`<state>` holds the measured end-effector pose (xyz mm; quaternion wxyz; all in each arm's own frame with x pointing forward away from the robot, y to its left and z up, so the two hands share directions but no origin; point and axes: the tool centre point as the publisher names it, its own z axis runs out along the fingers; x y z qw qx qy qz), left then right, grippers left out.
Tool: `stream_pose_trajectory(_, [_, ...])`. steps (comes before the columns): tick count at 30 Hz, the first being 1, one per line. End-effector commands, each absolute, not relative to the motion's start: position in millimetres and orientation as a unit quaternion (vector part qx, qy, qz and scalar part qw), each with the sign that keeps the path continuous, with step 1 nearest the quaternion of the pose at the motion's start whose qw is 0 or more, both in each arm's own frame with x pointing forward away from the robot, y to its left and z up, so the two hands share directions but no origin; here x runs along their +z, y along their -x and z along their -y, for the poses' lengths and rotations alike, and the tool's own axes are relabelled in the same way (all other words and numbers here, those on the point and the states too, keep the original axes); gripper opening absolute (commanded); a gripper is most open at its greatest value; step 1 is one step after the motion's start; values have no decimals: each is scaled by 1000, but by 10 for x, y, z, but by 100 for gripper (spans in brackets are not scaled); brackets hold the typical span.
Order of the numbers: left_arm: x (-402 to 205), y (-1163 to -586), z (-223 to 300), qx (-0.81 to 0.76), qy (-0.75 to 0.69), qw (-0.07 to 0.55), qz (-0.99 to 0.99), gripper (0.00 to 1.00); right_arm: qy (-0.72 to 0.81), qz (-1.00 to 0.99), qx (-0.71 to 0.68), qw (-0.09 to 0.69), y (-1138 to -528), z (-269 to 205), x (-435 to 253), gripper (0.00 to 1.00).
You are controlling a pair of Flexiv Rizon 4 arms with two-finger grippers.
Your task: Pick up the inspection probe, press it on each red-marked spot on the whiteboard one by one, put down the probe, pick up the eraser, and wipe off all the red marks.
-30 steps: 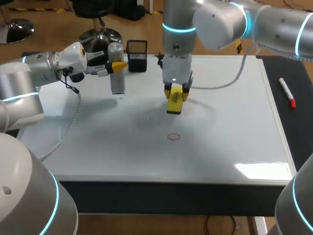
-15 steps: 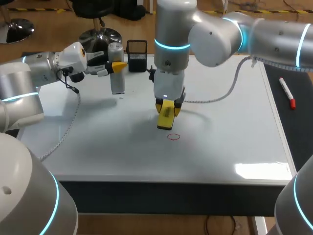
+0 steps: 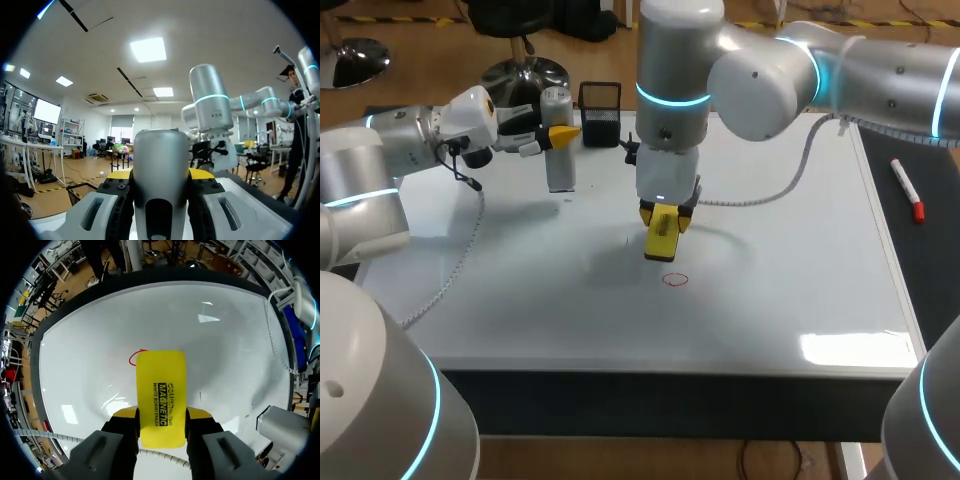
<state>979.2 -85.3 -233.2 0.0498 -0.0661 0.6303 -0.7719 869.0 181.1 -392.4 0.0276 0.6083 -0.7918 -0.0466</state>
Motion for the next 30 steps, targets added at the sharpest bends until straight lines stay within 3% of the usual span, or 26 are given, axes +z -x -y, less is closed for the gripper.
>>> stream_pose_trajectory(1, [-2327,-9791,858,-772,66,51,-630,0,-609,791,-45,28,-8692,-1802,-3913,0])
stream_pose_trajectory(30, [-2327,-9791,858,-772,66,51,-630,0,-629,776,-49,32,-8107,-1964,-4157,0])
